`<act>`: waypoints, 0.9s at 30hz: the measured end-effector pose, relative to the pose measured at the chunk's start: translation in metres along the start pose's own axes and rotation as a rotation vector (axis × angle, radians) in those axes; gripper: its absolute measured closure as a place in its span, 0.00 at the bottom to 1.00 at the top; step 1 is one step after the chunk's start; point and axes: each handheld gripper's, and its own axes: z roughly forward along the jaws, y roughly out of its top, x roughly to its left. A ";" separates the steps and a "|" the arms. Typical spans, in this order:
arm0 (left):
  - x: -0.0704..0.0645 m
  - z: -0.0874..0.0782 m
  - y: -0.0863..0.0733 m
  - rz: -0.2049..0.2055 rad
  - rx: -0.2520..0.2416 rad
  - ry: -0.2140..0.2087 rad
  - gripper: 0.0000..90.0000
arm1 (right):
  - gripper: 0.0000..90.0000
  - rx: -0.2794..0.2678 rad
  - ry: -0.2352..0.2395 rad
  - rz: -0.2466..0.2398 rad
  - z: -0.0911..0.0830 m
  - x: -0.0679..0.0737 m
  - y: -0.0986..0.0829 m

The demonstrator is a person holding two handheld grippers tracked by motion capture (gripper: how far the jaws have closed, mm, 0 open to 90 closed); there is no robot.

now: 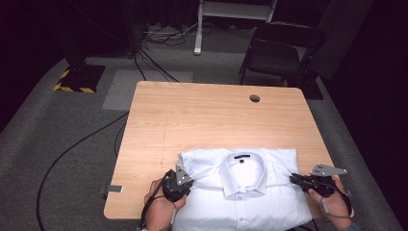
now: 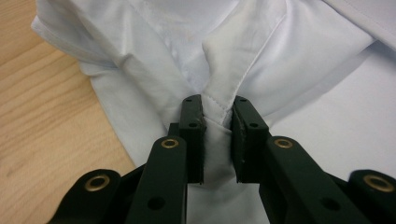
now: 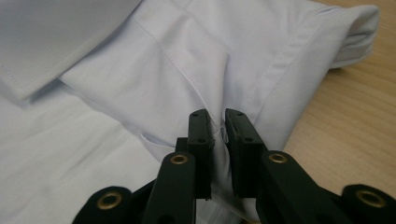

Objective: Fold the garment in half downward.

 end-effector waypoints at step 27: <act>0.036 0.059 0.059 0.033 -0.013 0.068 0.85 | 0.89 0.029 -0.159 0.021 0.047 -0.057 0.050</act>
